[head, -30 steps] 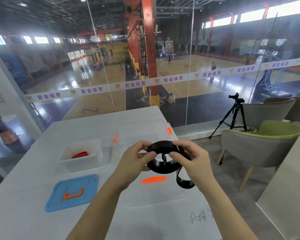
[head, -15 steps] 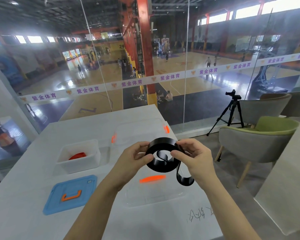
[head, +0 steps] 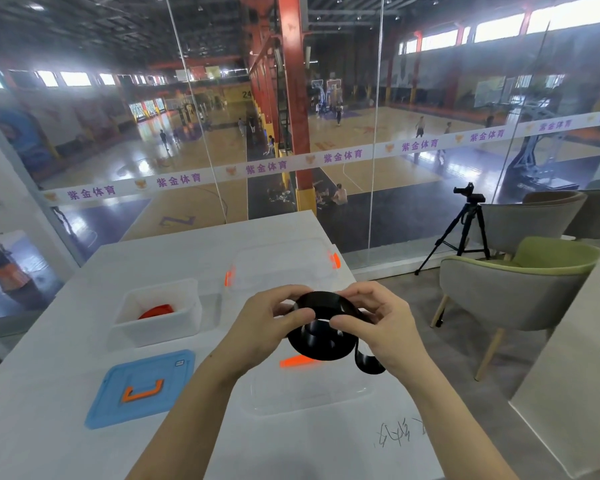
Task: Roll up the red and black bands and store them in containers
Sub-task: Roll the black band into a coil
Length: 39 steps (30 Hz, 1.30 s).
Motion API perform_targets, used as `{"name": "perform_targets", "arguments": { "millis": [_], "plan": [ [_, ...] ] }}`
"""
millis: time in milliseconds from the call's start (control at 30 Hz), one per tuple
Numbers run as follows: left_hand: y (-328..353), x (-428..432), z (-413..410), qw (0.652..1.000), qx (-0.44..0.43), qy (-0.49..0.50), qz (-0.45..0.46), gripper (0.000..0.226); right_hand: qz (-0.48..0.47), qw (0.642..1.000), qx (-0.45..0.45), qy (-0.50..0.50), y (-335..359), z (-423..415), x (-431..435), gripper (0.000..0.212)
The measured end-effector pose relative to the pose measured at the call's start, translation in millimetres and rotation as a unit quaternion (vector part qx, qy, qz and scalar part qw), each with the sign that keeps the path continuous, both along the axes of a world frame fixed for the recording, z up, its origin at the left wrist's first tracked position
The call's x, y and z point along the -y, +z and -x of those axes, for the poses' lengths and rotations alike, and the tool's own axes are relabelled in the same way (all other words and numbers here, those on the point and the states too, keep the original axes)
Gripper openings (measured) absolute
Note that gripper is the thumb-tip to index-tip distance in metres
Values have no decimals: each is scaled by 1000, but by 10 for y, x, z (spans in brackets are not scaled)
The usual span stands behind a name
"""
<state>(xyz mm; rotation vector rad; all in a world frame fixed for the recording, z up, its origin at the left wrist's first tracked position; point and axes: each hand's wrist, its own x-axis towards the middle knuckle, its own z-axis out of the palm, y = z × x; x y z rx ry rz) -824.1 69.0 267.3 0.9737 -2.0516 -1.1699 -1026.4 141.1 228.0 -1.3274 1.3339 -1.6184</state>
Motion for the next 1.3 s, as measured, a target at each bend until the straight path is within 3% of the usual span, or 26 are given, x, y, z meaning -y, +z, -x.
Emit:
{"name": "perform_targets", "arguments": {
  "millis": [167,633,800,933,1100,1300],
  "plan": [
    [-44,34,-35,995,-78,36,-52,20,20,1000,-5,-16,36,33,17,39],
    [-91,63,-32,993,-82,26,-79,21,31,999,-6,-25,79,104,27,31],
    [-113,41,16,985,-134,60,-87,20,22,999,2,-26,75,102,63,29],
    [-152,97,-5,961,-214,111,-133,20,23,999,32,-25,9,80,66,31],
    [-200,86,77,902,-343,148,-216,27,47,994,81,-53,-61,-51,119,39],
    [-258,86,119,882,-378,123,-255,27,59,990,105,-66,-67,-115,174,40]
  ]
}}
